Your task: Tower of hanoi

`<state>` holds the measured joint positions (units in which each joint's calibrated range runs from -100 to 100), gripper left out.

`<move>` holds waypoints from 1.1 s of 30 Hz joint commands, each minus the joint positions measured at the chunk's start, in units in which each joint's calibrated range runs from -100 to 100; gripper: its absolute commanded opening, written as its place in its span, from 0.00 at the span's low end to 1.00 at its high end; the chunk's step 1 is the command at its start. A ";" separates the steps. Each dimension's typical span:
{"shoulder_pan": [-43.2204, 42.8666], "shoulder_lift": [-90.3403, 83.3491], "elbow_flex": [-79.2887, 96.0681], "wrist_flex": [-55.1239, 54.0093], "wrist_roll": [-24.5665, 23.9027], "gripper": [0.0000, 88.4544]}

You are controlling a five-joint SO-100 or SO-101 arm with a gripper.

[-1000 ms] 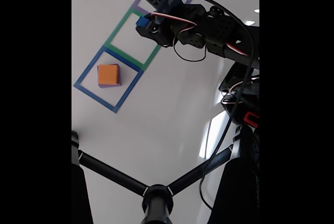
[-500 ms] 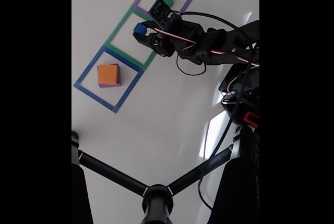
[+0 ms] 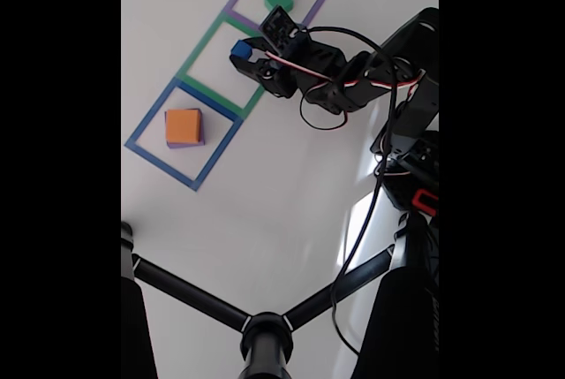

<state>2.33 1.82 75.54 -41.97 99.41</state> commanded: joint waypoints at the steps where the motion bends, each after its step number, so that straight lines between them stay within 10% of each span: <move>1: -2.14 0.00 0.55 -3.13 0.59 0.04; 26: -3.20 4.85 -0.45 -6.20 0.59 0.05; 33: -2.43 5.17 -0.36 -6.20 0.59 0.19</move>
<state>-1.02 7.13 76.15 -46.79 99.41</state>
